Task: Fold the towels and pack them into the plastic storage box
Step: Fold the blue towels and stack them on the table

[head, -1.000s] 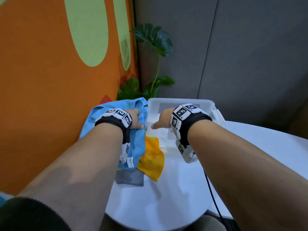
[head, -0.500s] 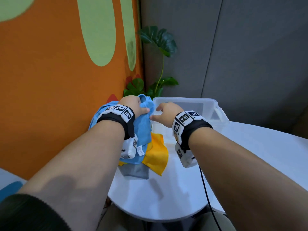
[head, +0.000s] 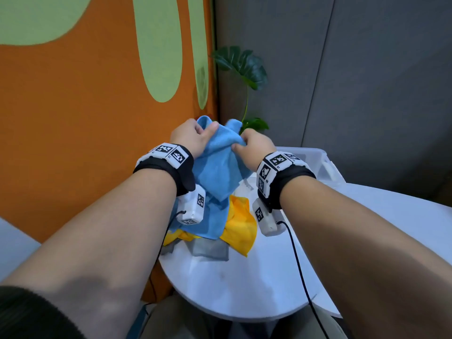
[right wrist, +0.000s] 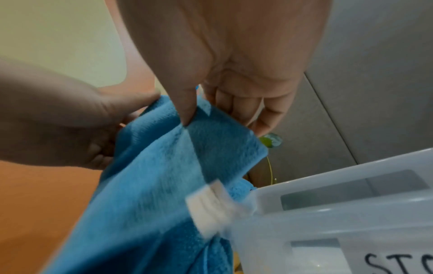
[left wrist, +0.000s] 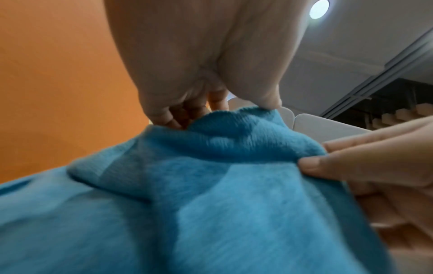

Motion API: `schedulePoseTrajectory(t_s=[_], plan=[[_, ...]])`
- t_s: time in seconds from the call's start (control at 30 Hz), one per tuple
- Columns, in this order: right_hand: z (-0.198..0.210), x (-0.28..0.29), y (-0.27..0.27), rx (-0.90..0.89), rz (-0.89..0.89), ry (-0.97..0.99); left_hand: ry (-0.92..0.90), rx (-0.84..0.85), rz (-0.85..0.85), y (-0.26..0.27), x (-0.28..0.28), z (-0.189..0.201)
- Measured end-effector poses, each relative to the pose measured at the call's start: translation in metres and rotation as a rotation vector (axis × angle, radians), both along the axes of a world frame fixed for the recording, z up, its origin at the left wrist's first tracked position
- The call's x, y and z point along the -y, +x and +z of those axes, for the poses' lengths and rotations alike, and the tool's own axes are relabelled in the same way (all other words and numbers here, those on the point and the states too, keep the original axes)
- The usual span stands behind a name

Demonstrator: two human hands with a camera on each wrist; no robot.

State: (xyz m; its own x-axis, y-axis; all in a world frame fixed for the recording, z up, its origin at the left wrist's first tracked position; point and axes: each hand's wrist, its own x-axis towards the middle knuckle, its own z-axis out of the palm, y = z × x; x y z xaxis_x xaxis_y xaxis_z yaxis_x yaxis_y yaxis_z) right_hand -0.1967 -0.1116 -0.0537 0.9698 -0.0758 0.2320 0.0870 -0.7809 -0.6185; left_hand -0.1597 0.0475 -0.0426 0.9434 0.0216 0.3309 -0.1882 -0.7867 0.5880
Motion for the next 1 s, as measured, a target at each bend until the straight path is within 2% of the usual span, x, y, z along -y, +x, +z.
schedulePoseTrajectory(t_s=[0.1, 0.2, 0.33, 0.5, 0.67, 0.8, 1.0], plan=[[0.004, 0.007, 0.001, 0.058, -0.077, 0.008, 0.004, -0.011, 0.053, 0.001, -0.014, -0.003], [0.009, 0.018, 0.0, 0.086, -0.176, -0.028, 0.185, -0.032, 0.052, 0.002, -0.026, -0.003], [0.018, 0.041, -0.002, 0.076, -0.343, 0.017, 0.459, -0.176, 0.077, 0.005, -0.039, -0.003], [0.025, 0.062, -0.008, 0.014, -0.473, -0.035, 0.553, -0.186, 0.146, 0.014, -0.048, -0.009], [0.022, 0.065, -0.01, -0.01, -0.521, -0.056, 0.477, -0.108, 0.272, 0.026, -0.047, 0.005], [0.025, 0.07, -0.012, 0.039, -0.565, -0.03, 0.428, 0.007, 0.333, 0.026, -0.043, 0.03], [0.033, 0.076, -0.017, 0.227, -0.681, 0.079, 0.043, 0.189, 0.373, 0.02, -0.037, 0.053]])
